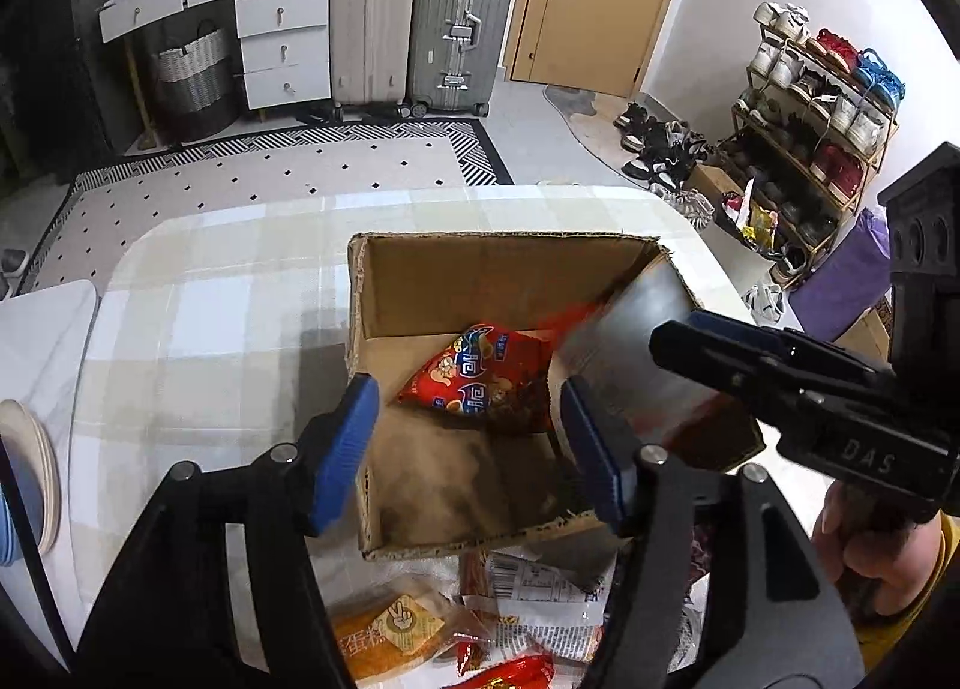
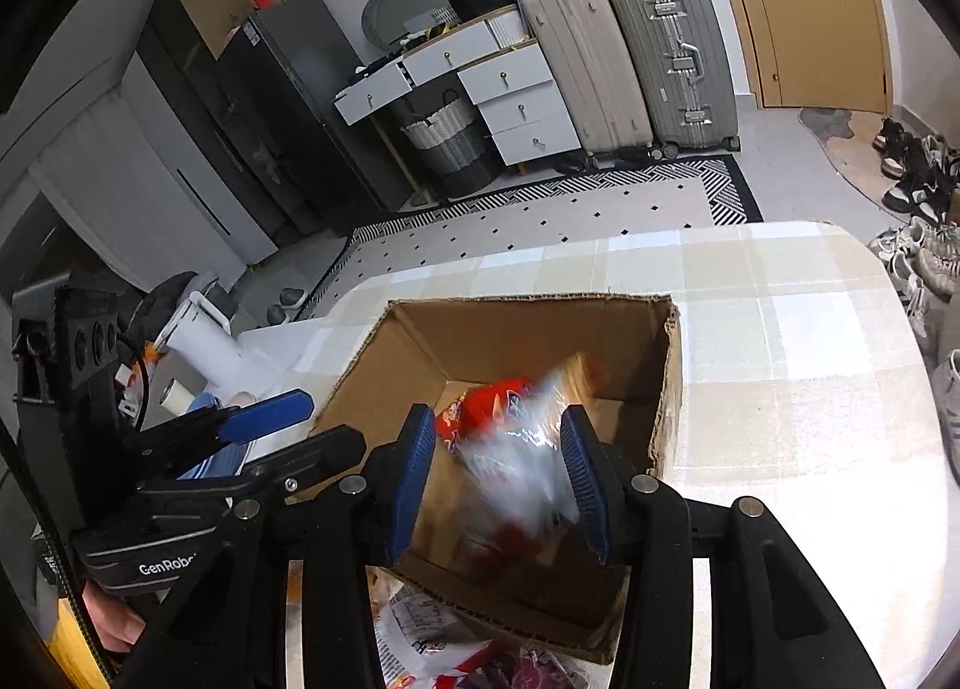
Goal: Organize snacks
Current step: 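Open both tools to drop the chip bags into the box, then move both tools back toward the remaining snack packets, then grasp the blue Oreo pack with the left tool while the right tool grasps a red wafer pack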
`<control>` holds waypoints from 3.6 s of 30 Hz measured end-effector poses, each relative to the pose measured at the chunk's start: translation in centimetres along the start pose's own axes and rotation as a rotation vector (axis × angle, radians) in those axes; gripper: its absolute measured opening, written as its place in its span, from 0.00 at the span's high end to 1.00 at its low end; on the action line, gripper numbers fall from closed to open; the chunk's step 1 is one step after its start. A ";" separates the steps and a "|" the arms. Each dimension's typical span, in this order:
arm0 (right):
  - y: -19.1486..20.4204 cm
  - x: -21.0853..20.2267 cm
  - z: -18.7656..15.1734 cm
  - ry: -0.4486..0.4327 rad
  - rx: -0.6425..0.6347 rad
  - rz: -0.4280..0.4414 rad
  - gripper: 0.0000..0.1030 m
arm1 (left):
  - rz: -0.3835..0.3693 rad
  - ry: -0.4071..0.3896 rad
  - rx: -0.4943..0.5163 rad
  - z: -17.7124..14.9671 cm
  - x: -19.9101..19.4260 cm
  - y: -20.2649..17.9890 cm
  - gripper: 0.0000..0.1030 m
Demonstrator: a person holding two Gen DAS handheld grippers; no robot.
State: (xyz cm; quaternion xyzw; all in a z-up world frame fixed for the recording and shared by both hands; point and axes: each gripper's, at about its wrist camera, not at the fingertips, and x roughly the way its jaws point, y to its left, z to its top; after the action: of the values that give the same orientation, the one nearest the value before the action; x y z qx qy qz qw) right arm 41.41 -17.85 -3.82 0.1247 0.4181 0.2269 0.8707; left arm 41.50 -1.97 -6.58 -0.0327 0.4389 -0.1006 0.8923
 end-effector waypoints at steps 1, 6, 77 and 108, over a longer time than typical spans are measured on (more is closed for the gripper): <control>0.2 -0.4 0.1 -0.012 -0.004 -0.001 0.56 | -0.003 -0.003 -0.001 -0.4 -0.6 0.2 0.38; 1.3 -2.7 -0.1 -0.045 -0.016 0.014 0.56 | -0.003 -0.023 -0.001 -0.9 -3.5 -0.2 0.38; 8.0 -20.1 -28.8 -0.274 -0.074 0.064 0.01 | 0.006 -0.180 0.020 -31.6 -23.7 -4.3 0.01; 0.6 -13.4 -28.9 -0.106 0.130 0.044 0.01 | -0.002 0.035 0.142 -29.7 -8.7 -7.5 0.41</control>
State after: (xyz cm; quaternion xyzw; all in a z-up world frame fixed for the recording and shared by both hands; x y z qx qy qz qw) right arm 11.26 -23.27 -12.45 0.2020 0.3826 0.2115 0.8764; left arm 11.76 -6.58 -16.87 0.0321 0.4462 -0.1329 0.8845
